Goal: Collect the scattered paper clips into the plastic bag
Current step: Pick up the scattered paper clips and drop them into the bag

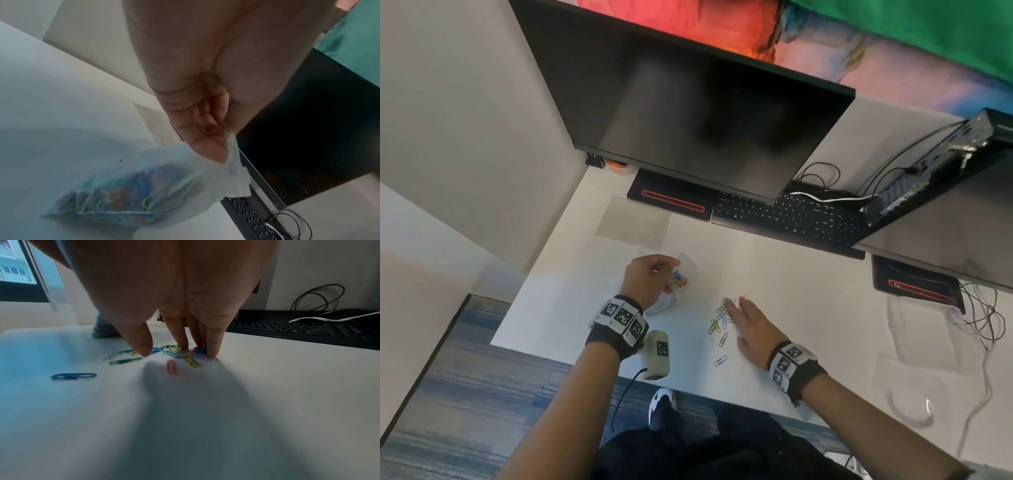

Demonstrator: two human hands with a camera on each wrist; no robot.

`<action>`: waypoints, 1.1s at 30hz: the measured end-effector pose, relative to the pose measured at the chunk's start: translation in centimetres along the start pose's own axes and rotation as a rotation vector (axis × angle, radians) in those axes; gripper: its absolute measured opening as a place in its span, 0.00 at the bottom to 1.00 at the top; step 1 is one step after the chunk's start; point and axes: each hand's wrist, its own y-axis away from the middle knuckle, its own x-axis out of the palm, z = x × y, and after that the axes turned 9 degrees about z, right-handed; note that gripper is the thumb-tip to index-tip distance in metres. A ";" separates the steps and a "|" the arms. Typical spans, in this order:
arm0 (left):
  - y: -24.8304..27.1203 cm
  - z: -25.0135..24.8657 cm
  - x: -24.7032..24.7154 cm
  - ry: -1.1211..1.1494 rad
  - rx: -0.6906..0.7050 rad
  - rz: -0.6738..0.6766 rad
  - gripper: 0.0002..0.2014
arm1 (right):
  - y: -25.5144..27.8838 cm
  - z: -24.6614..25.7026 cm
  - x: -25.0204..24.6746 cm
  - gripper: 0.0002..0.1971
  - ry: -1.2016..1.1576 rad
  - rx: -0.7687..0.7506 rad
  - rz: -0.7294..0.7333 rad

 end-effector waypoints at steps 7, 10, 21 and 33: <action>-0.6 -0.3 1.4 -0.032 -0.002 0.028 0.09 | -1.9 1.9 -0.8 0.40 0.205 0.056 -0.030; -0.7 -0.4 1.6 -0.039 0.002 0.033 0.08 | -2.0 2.1 -1.0 0.28 0.296 0.006 -0.046; -0.4 -0.5 3.1 -0.063 -0.006 0.060 0.07 | -2.4 0.1 -4.3 0.05 -0.596 0.299 -0.310; -0.5 -1.0 4.2 -0.069 -0.006 0.098 0.08 | -4.0 6.4 -9.1 0.09 -1.353 0.075 -0.330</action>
